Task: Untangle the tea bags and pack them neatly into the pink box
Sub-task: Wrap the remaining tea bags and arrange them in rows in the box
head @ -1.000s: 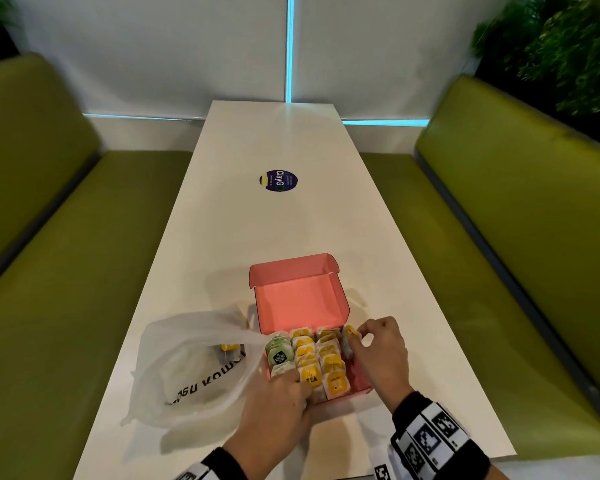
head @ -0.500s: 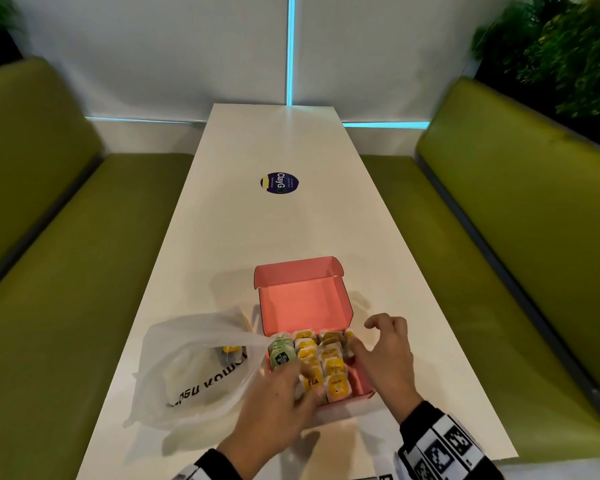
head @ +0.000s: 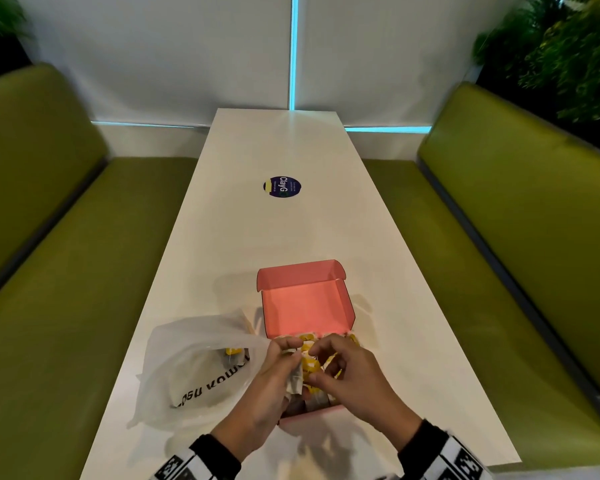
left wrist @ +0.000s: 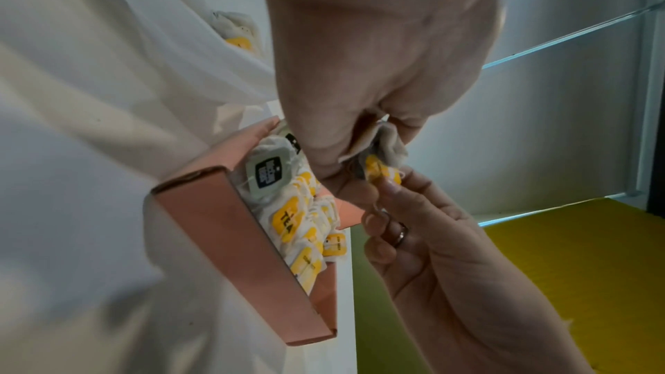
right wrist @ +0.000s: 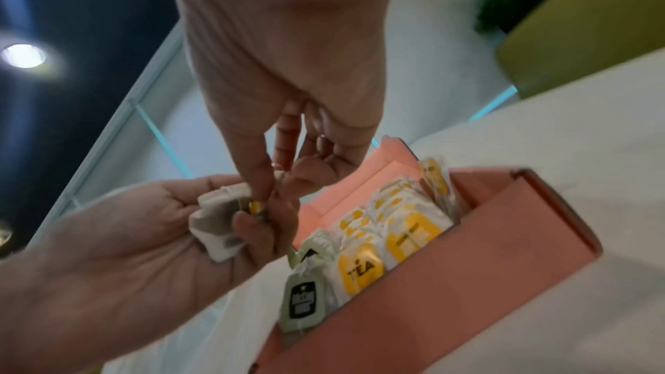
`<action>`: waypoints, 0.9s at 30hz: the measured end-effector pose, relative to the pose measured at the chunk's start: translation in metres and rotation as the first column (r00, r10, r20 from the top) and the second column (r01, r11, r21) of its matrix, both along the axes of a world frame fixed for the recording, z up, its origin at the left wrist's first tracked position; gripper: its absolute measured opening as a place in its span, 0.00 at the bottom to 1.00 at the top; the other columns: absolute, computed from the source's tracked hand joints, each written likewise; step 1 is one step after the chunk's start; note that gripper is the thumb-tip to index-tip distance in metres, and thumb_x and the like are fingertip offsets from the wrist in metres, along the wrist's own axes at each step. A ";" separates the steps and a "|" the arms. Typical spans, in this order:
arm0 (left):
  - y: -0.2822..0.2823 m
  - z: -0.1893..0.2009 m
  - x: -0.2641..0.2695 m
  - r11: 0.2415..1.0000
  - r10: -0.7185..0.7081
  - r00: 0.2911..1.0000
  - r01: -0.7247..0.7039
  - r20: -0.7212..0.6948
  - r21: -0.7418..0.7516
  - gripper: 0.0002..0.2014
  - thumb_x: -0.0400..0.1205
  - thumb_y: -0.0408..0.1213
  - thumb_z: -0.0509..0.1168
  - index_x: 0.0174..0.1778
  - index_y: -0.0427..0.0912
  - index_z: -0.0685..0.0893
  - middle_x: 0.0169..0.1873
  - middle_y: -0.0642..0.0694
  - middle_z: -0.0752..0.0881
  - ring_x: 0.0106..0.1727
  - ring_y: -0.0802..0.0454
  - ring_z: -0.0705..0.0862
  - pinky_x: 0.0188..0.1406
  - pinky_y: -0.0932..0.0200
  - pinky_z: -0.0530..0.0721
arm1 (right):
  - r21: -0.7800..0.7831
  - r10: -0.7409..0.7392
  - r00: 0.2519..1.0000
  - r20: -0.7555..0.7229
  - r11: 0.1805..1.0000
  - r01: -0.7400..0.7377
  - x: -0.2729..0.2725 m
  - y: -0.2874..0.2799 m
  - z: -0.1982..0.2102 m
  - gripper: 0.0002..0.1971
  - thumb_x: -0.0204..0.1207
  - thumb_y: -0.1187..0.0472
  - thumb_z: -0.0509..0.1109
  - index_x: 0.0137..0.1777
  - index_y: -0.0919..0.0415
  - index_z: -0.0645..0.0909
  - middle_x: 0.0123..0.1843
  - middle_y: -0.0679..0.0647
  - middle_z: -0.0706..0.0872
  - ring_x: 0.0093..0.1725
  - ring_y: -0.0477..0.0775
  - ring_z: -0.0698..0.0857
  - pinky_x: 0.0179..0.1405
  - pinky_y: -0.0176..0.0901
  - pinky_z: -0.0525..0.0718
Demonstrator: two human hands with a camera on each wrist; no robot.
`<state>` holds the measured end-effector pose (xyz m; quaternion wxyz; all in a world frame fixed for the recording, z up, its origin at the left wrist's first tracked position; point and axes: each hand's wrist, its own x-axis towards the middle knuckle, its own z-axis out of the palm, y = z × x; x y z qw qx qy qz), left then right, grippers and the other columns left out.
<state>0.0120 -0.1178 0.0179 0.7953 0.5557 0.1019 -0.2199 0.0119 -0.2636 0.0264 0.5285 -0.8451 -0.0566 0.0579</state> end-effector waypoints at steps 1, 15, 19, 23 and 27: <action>0.001 -0.001 0.000 1.000 -0.002 1.000 0.002 0.002 0.011 0.06 0.86 0.33 0.54 0.52 0.44 0.76 0.38 0.44 0.82 0.36 0.52 0.79 0.32 0.59 0.74 | 0.017 -0.016 1.000 -0.026 1.000 0.016 0.000 0.000 0.001 0.15 0.66 0.70 0.76 0.40 0.48 0.79 0.38 0.46 0.82 0.28 0.41 0.77 0.32 0.26 0.74; 0.006 -0.001 -0.002 0.999 -0.024 1.000 0.024 0.006 0.046 0.11 0.82 0.27 0.63 0.60 0.35 0.81 0.37 0.41 0.88 0.34 0.46 0.83 0.30 0.60 0.82 | 0.416 -0.055 0.955 -0.291 0.892 0.178 0.005 -0.015 0.009 0.12 0.72 0.76 0.68 0.51 0.61 0.80 0.38 0.53 0.81 0.36 0.45 0.81 0.30 0.36 0.79; 0.005 0.004 -0.001 0.999 -0.035 0.997 0.035 -0.064 0.000 0.15 0.84 0.43 0.59 0.55 0.37 0.85 0.29 0.42 0.84 0.26 0.49 0.80 0.20 0.63 0.74 | 0.415 0.098 0.956 -0.276 0.909 0.027 0.003 -0.021 0.013 0.17 0.65 0.70 0.73 0.55 0.63 0.80 0.38 0.50 0.82 0.35 0.46 0.81 0.31 0.37 0.79; 0.005 -0.001 -0.001 0.998 -0.013 1.000 0.014 -0.012 0.060 0.03 0.78 0.31 0.68 0.44 0.36 0.86 0.27 0.43 0.81 0.25 0.52 0.79 0.23 0.64 0.76 | 0.319 0.047 0.956 -0.289 0.946 0.050 0.002 -0.020 0.015 0.15 0.70 0.73 0.74 0.56 0.62 0.79 0.42 0.51 0.84 0.35 0.45 0.81 0.32 0.34 0.77; 0.002 -0.003 0.000 0.994 0.101 0.995 -0.102 0.013 0.047 0.01 0.75 0.26 0.70 0.40 0.33 0.85 0.33 0.40 0.84 0.30 0.50 0.82 0.29 0.61 0.83 | 0.296 -0.010 0.909 -0.417 0.944 0.147 -0.002 -0.014 0.012 0.08 0.74 0.60 0.73 0.49 0.61 0.79 0.41 0.52 0.84 0.30 0.49 0.84 0.27 0.35 0.76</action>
